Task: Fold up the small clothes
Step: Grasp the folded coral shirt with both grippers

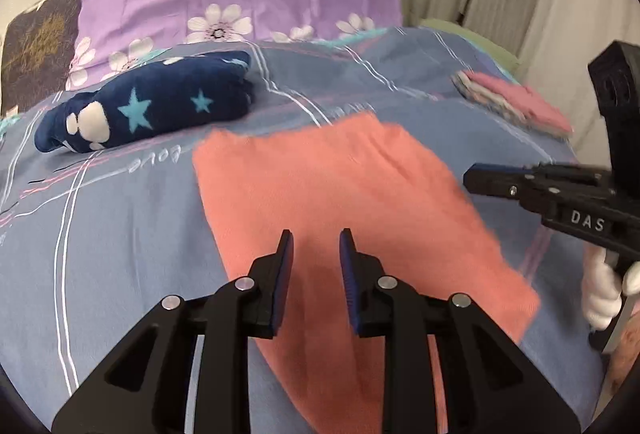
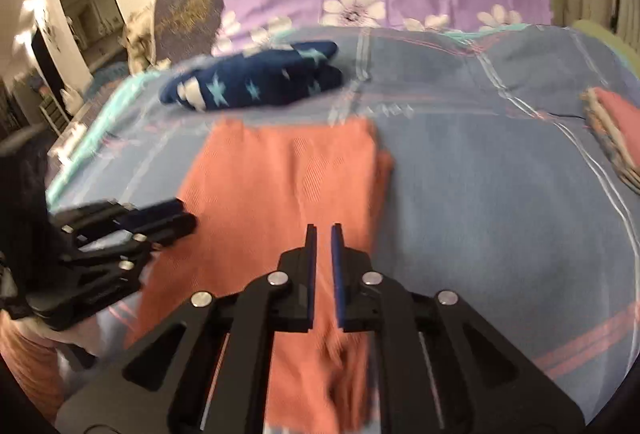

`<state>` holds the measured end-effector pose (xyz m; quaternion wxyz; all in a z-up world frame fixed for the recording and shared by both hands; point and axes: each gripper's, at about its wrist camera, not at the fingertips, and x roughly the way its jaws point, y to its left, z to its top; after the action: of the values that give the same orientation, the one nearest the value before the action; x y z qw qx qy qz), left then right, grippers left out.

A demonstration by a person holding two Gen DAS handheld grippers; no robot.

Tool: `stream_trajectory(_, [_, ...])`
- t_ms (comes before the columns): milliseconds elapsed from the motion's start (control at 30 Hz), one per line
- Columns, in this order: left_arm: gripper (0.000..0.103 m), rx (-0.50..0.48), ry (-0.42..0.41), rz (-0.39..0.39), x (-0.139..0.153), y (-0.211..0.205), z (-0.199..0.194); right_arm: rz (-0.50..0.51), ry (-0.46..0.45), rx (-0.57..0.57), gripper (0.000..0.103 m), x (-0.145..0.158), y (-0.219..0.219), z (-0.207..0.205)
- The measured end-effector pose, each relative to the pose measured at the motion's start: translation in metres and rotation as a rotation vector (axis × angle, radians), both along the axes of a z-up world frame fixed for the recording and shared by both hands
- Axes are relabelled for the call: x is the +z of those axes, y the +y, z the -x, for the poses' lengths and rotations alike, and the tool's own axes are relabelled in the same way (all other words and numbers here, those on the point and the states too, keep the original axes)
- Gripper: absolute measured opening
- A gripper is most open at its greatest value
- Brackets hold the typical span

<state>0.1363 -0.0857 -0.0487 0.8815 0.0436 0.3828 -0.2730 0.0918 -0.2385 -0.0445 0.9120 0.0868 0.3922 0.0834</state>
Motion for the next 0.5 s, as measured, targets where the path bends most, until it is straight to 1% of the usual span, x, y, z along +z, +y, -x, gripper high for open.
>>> stream_trajectory(33, [0.026, 0.013, 0.008, 0.003, -0.001, 0.0, -0.007, -0.037, 0.008, 0.008, 0.009, 0.0, -0.002, -0.012])
stream_trajectory(67, [0.03, 0.039, 0.021, -0.01, -0.007, 0.0, -0.018, -0.06, 0.018, 0.01, 0.009, -0.002, -0.002, -0.023])
stream_trajectory(100, [0.03, 0.055, 0.047, -0.048, -0.02, -0.002, -0.031, -0.038, 0.045, 0.001, 0.009, -0.01, 0.0, -0.037])
stream_trajectory(133, [0.031, 0.054, 0.061, -0.07, -0.029, -0.003, -0.036, 0.016, 0.087, -0.019, 0.009, -0.022, 0.002, -0.047])
stream_trajectory(167, [0.031, 0.047, 0.035, -0.077, -0.039, -0.004, -0.036, 0.075, 0.145, -0.044, 0.01, -0.039, 0.003, -0.058])
stream_trajectory(200, [0.031, 0.046, -0.005, -0.089, -0.04, -0.007, -0.031, 0.061, 0.129, -0.053, 0.01, -0.053, -0.001, -0.062])
stream_trajectory(233, [0.031, 0.046, -0.018, -0.109, -0.037, -0.009, -0.028, 0.053, 0.099, -0.048, 0.01, -0.054, -0.002, -0.06])
stream_trajectory(300, [0.032, 0.035, -0.058, -0.169, -0.034, -0.015, -0.021, 0.039, 0.093, -0.042, 0.013, -0.05, -0.004, -0.054])
stream_trajectory(333, [0.032, 0.03, -0.068, -0.179, -0.033, -0.015, -0.019, 0.022, 0.094, -0.037, 0.014, -0.047, -0.007, -0.052])
stream_trajectory(367, [0.033, 0.029, -0.066, -0.168, -0.03, -0.012, -0.017, -0.003, 0.095, -0.034, 0.019, -0.044, -0.011, -0.049])
stream_trajectory(400, [0.035, 0.031, -0.045, -0.132, -0.024, -0.005, -0.015, -0.047, 0.098, -0.04, 0.025, -0.039, -0.018, -0.045])
stream_trajectory(433, [0.043, 0.03, -0.028, -0.096, -0.021, 0.001, -0.014, -0.074, 0.093, -0.053, 0.044, -0.034, -0.026, -0.04])
stream_trajectory(467, [0.052, 0.027, -0.014, -0.05, -0.016, 0.01, -0.011, -0.083, 0.078, -0.066, 0.052, -0.03, -0.034, -0.032])
stream_trajectory(500, [0.058, 0.036, -0.01, -0.027, -0.013, 0.019, -0.009, -0.083, 0.057, -0.07, 0.052, -0.024, -0.041, -0.026])
